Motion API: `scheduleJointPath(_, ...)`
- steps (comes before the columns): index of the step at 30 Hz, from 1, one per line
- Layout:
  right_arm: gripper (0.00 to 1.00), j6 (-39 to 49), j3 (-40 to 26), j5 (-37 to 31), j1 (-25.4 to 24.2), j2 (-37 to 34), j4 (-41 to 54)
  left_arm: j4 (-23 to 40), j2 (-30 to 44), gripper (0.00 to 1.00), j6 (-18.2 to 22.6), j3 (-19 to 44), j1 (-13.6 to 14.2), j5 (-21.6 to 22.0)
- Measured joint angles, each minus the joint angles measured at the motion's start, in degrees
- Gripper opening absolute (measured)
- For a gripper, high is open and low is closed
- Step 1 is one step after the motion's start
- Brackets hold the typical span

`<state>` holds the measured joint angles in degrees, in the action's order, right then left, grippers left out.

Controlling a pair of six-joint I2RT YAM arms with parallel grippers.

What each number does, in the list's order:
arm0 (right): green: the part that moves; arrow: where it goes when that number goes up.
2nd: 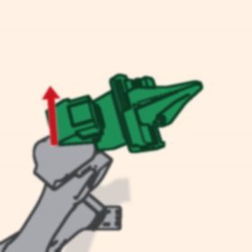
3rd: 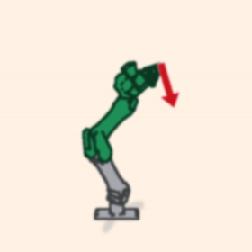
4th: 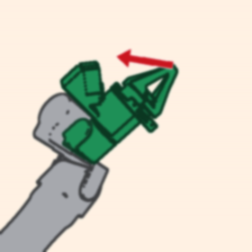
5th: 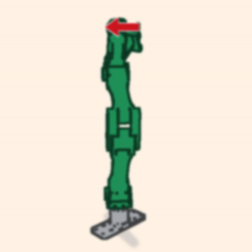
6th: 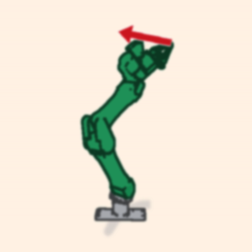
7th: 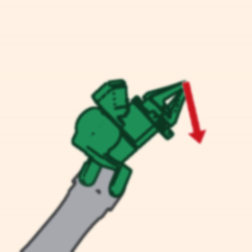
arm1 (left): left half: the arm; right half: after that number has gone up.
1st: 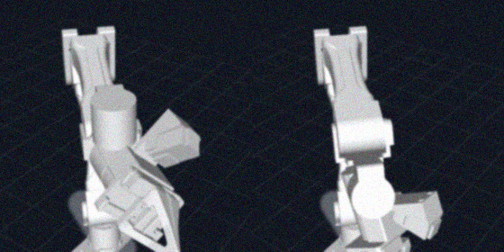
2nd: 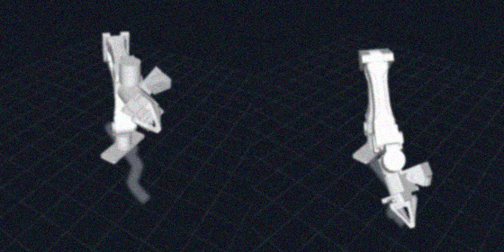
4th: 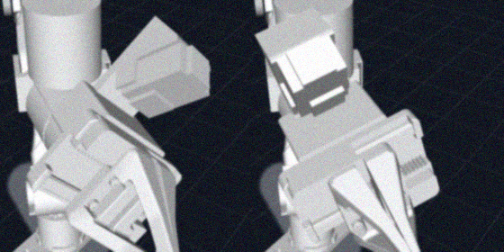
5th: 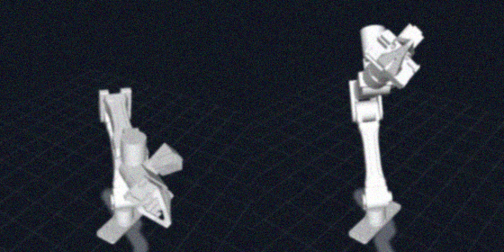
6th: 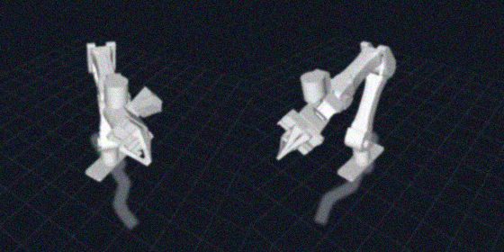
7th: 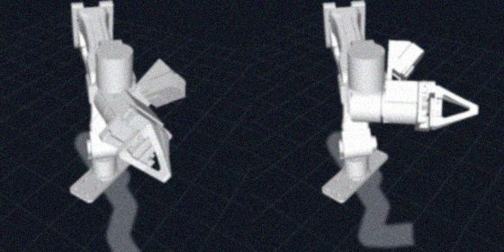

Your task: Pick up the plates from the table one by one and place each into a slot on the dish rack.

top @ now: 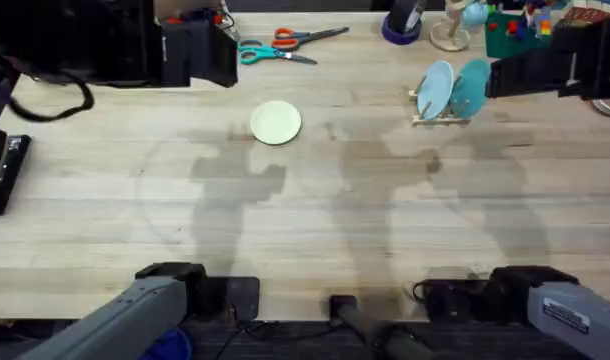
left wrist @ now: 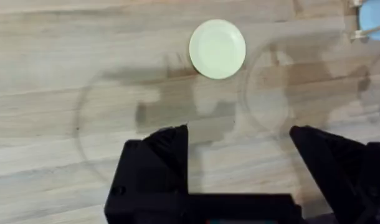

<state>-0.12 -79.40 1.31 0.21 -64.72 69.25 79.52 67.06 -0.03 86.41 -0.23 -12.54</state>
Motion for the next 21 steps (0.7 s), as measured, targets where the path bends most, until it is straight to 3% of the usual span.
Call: scheduleJointPath(21,0.995,0.0,-0.2,0.0,0.0,-0.5,-0.7,1.3,2.3,0.993,0.0,0.1,0.0,-1.0)
